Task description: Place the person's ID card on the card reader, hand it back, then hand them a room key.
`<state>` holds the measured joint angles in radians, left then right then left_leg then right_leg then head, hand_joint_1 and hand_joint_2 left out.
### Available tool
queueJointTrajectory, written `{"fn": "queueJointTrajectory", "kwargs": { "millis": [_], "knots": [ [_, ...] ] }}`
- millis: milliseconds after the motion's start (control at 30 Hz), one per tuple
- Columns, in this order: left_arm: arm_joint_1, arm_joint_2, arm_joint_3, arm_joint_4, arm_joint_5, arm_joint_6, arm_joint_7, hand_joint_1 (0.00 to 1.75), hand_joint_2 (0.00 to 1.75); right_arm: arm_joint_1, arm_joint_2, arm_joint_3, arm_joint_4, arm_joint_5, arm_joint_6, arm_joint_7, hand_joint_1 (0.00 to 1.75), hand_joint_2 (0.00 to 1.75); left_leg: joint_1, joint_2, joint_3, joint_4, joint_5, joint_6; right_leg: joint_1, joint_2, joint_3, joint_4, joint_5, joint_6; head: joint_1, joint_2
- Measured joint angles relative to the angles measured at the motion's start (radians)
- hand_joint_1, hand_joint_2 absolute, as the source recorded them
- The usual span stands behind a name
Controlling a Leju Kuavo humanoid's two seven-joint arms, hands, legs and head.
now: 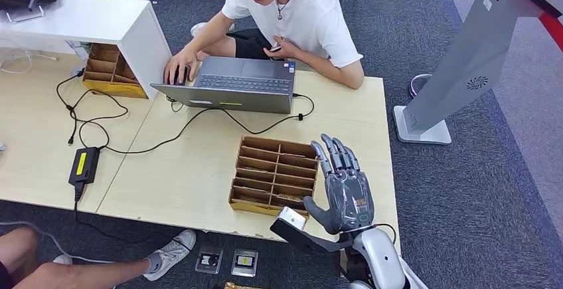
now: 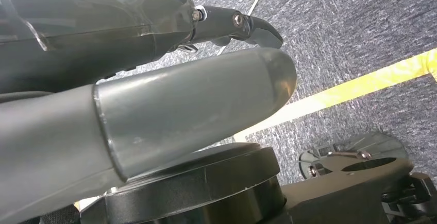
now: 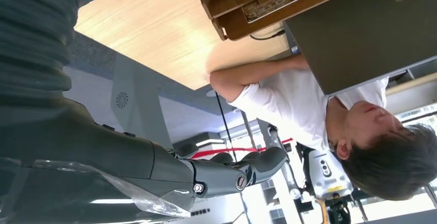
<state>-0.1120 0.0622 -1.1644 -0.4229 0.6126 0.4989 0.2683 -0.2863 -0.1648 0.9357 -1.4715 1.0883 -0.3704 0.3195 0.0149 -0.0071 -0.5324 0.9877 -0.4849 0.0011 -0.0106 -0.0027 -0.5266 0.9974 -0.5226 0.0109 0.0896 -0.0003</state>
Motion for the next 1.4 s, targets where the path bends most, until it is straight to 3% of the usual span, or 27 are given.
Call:
{"fn": "queueJointTrajectory", "kwargs": {
  "millis": [300, 867, 1400],
  "knots": [
    [0.0, 0.0, 0.0, 0.009, -0.009, -0.008, -0.012, 0.0, 0.0, 0.024, 0.003, -0.003, 0.0, 0.028, -0.02, -0.032, 0.0, 1.75, 0.0, 0.0, 0.0, 0.0, 0.0, 0.0, 0.0, 0.0, 0.0, 0.0, 0.0, 0.0, 0.0, 0.0],
    [0.0, -0.011, 0.001, 0.028, -0.029, -0.01, -0.029, 0.0, 0.0, 0.065, 0.045, -0.002, 0.008, -0.065, -0.02, -0.096, 0.09, 1.75, 0.0, 0.0, 0.0, 0.0, 0.0, 0.0, 0.0, 0.0, 0.0, 0.0, 0.0, 0.0, 0.0, 0.0],
    [-0.003, -0.024, 0.001, 0.049, -0.036, -0.017, -0.039, 0.0, 0.0, 0.064, 0.099, 0.01, 0.107, -0.131, -0.044, -0.143, 0.11, 1.75, 0.0, 0.0, 0.0, 0.0, 0.0, 0.0, 0.0, 0.0, 0.0, 0.0, 0.0, 0.0, 0.0, 0.0]
  ]
}}
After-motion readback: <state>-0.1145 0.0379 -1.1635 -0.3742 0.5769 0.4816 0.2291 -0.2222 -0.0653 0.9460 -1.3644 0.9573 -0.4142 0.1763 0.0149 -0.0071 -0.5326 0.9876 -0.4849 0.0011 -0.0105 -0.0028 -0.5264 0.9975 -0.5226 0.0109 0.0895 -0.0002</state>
